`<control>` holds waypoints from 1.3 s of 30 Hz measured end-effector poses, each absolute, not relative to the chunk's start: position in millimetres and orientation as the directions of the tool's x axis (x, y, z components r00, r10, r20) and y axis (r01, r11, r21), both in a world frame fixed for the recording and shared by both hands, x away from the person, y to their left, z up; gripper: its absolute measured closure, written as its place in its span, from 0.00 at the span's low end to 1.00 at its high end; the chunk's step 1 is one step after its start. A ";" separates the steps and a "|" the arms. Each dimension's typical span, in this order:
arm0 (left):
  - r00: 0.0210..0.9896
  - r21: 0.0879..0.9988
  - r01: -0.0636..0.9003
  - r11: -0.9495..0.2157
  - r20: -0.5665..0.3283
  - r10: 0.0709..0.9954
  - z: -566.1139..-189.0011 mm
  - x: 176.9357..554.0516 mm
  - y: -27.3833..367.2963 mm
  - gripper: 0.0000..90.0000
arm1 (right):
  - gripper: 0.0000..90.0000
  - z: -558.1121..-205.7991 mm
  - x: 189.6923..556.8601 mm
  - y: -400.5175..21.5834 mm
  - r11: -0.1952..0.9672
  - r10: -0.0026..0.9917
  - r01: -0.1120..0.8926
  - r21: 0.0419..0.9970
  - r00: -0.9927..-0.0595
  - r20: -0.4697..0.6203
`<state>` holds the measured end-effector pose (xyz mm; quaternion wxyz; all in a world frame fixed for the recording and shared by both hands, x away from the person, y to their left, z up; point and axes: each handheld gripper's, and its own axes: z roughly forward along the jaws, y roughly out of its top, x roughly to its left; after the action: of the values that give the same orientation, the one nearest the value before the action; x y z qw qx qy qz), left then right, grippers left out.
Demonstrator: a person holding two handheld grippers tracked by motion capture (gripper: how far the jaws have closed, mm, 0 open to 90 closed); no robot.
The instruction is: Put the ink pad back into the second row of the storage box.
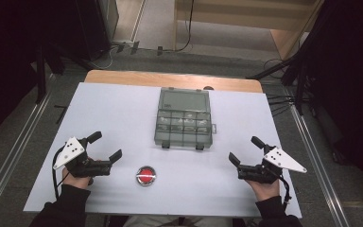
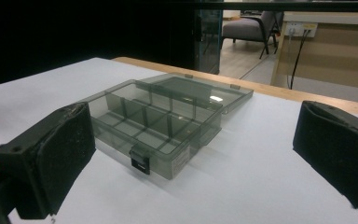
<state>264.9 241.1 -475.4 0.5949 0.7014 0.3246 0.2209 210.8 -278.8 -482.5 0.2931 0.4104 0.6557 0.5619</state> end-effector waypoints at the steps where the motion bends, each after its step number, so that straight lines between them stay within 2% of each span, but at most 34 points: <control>1: 0.692 0.978 0.193 -0.081 -0.077 0.718 -475.3 264.8 241.2 0.00 | 0.00 -482.5 210.8 -278.8 0.032 0.868 0.209 0.977 -0.491 0.077; 26: 0.697 0.977 0.195 -0.080 -0.081 0.712 -475.1 264.7 241.2 0.00 | 0.00 -486.2 211.6 -251.9 0.105 0.805 0.243 0.964 -0.590 0.061; 39: 0.699 0.977 0.198 -0.080 -0.084 0.710 -475.1 264.7 241.1 0.00 | 0.00 -495.3 213.3 -227.0 0.213 0.750 0.290 0.933 -0.661 0.035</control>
<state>264.7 241.1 -475.1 0.5965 0.7028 0.3229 0.2146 213.3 -227.0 -495.3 0.2201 0.3481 0.7470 0.5218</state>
